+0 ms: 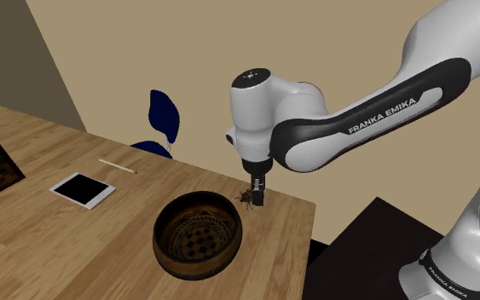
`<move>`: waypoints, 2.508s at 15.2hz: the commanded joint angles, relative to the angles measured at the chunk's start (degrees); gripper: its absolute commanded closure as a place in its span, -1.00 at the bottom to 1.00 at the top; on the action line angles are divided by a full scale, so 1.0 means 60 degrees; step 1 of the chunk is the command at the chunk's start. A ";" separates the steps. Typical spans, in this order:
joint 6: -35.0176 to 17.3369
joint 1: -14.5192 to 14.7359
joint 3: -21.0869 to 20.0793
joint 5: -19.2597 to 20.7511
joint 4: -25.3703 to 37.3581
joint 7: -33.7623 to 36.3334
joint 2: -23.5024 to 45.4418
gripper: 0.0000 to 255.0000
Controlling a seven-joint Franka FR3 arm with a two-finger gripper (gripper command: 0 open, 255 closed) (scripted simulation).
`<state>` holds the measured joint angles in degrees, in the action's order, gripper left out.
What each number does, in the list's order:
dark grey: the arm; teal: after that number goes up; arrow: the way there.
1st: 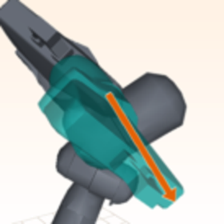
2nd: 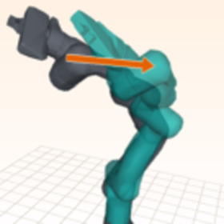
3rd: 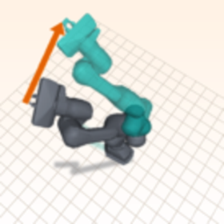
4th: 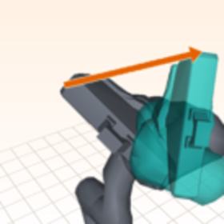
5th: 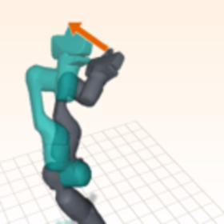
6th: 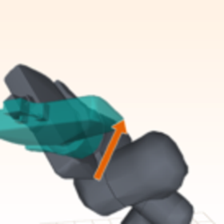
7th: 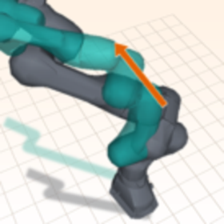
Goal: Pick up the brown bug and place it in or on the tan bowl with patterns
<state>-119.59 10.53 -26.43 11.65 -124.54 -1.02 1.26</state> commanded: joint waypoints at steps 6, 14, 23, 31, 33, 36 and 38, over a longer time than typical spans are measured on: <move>-0.1179 -0.0428 0.0477 -0.2058 -0.0392 -0.5809 -0.0312 -1.00; -0.1757 -0.0418 0.0465 -0.1881 -0.0650 -0.5681 0.0035 -1.00; -0.1755 -0.0418 0.0464 -0.1883 -0.0652 -0.5681 0.0033 1.00; -0.1378 -0.0428 0.0467 -0.2000 -0.0482 -0.5765 -0.0195 1.00; -0.1125 -0.0432 0.0472 -0.2070 -0.0360 -0.5815 -0.0337 1.00; -0.0744 -0.0439 0.0484 -0.2162 -0.0162 -0.5882 -0.0535 1.00; -0.0489 -0.0442 0.0494 -0.2215 -0.0019 -0.5921 -0.0656 1.00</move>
<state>-123.27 7.87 -23.46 -1.54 -125.16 -36.53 -2.46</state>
